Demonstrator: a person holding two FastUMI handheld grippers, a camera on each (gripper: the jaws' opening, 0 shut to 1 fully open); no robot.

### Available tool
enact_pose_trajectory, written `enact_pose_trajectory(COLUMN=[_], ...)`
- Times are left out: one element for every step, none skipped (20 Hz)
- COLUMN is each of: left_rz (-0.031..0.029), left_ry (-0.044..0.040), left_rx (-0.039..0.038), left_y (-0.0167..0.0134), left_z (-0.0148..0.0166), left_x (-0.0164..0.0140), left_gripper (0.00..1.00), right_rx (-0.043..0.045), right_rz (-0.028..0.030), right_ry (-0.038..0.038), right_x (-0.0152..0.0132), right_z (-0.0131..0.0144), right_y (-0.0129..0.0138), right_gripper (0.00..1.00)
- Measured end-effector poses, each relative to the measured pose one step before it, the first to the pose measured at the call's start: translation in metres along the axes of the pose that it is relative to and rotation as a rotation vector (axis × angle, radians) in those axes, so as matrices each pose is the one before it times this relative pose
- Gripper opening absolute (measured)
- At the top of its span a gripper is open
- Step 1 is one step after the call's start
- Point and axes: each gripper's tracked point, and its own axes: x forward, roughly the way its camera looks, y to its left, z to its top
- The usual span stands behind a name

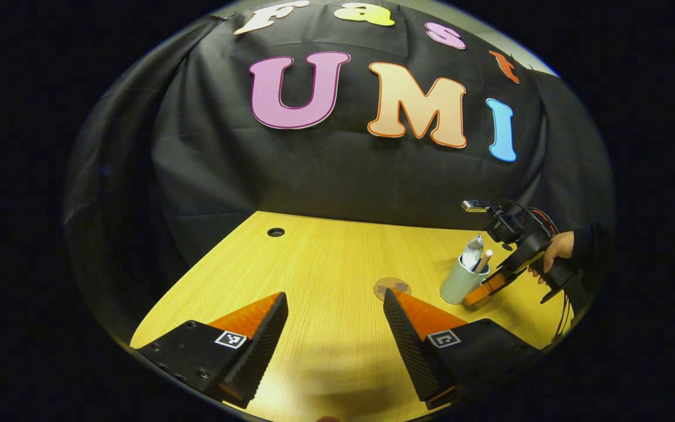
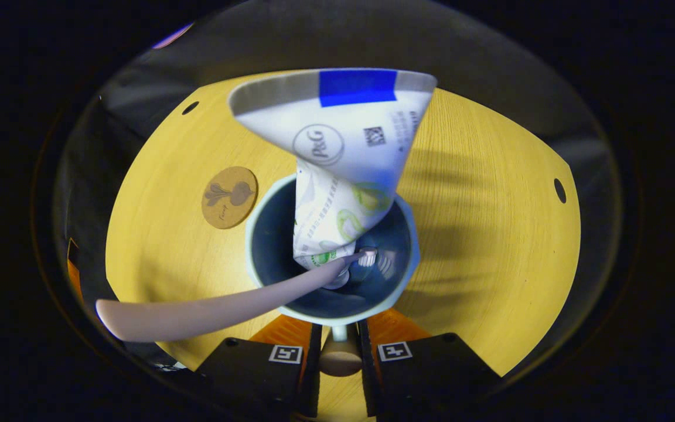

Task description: Put the toothbrush and toothpaste on the desktop into the cup, then pick up the cup and place it on the coaster on the desktop.

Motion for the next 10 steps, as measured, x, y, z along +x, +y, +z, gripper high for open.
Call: enact_pose_trajectory(left_rz=[-0.00191,-0.00035,-0.00054,0.00054,0.00090,0.00176,0.00069,0.00141,0.00275,0.00315], left_ry=[-0.00052,0.00046,0.00201,0.00089,-0.00074,-0.00134,-0.00199,0.00250,0.00005,-0.00075], left_rx=[-0.00410,-0.00446,-0.00232,-0.00099,0.00002,-0.00191,-0.00483,-0.00597,-0.00596,-0.00499], left_y=[0.00122,0.00179,0.00225,0.00208,0.00247,0.00275,0.00254,0.00195,0.00247,0.00243], left_z=[0.00043,0.00019,-0.00101,-0.00004,-0.00020,0.00086,0.00033,-0.00029,-0.00013,0.00002], left_x=[0.00078,0.00087,-0.00004,-0.00079,-0.00029,-0.00028,0.00018,-0.00024,-0.00070,-0.00088], left_gripper=[0.95,0.95,0.95,0.95,0.95,0.95,0.95,0.95,0.95,0.95], right_rx=[-0.01052,0.00081,-0.00296,-0.00734,0.00221,0.00009,0.01220,0.01688,0.00906,0.00373], right_rz=[0.00018,0.00418,0.00105,-0.00071,-0.00483,-0.00395,-0.00186,0.00278,0.01189,-0.00362], right_ry=[-0.01407,0.00165,0.02251,-0.00152,0.02592,-0.00610,0.01083,0.02209,0.01109,0.02752], right_x=[-0.00329,0.00269,0.00292,0.00090,0.00210,0.00010,0.00123,-0.00025,0.00096,0.00574], right_z=[0.00466,0.00009,-0.00309,0.00129,-0.00327,0.00418,0.00143,-0.00085,0.00241,-0.00294], right_y=[0.00156,0.00657,0.00360,0.00070,0.00151,0.00053,0.00032,0.00065,0.00181,0.00073], right_gripper=[0.33,0.33,0.26,0.29,0.29,0.29,0.29,0.30,0.31,0.30])
